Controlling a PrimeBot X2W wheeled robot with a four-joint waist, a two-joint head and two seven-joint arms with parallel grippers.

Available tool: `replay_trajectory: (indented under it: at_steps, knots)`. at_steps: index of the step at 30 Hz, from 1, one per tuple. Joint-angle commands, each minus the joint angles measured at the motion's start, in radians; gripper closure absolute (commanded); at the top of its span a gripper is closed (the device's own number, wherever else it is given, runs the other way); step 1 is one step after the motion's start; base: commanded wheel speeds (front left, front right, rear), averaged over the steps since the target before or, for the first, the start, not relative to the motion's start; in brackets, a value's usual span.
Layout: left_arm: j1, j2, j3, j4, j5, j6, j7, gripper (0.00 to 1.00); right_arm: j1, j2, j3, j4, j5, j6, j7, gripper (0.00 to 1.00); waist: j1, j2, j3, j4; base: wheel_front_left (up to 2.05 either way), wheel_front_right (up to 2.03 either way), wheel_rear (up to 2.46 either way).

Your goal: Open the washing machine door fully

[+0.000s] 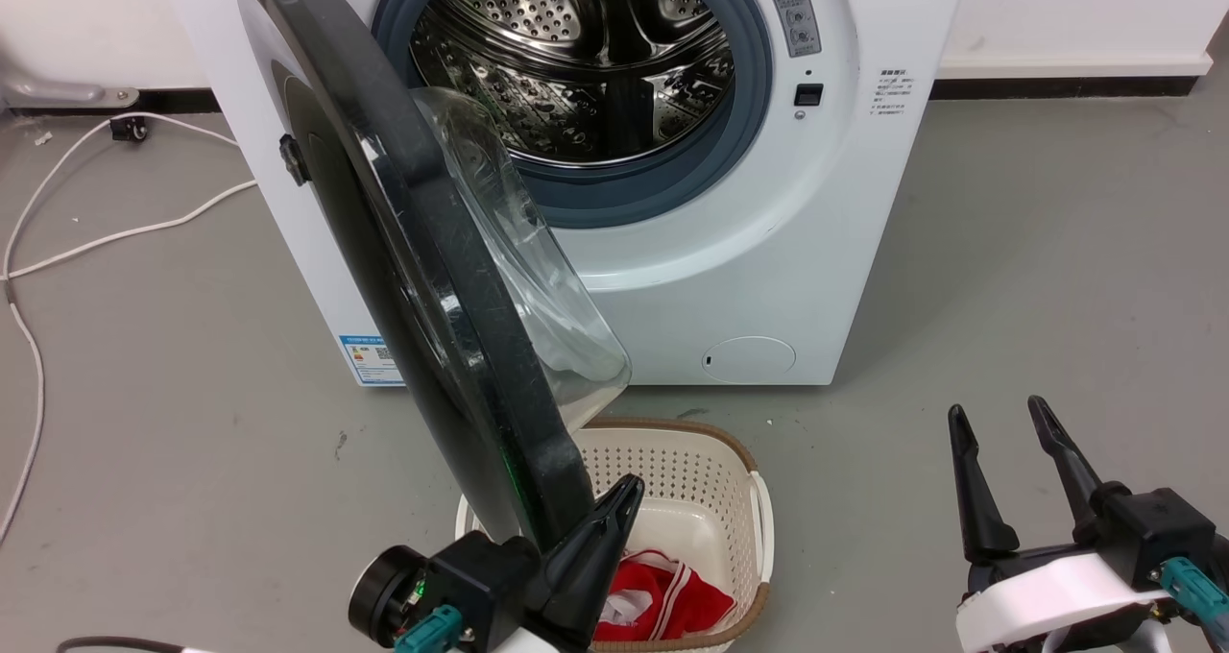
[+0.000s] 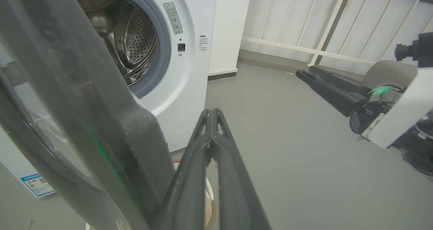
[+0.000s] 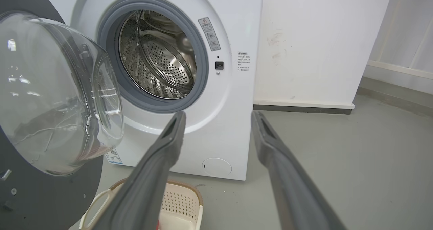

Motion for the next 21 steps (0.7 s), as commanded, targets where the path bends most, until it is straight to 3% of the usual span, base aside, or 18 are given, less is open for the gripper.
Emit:
replay_trajectory:
  at_steps: [1,12,21]
  knots:
    - [-0.012,-0.002,-0.003,0.009,0.012,0.005,-0.009,1.0,0.0,0.002,0.002,0.001,0.002,-0.001,0.001,0.0,0.0,0.0,0.001,-0.001,0.0,0.0,0.0]
    - [-0.075,-0.035,-0.014,0.171,0.089,0.059,-0.122,1.0,-0.014,0.003,0.014,0.012,0.015,-0.001,0.004,0.0,0.0,0.0,0.017,-0.02,0.0,0.0,0.0]
    - [-0.045,-0.043,0.019,0.209,0.083,0.125,-0.164,1.0,-0.021,0.003,0.02,0.028,0.03,-0.001,0.004,0.0,0.0,0.0,0.014,-0.032,0.0,0.0,0.0]
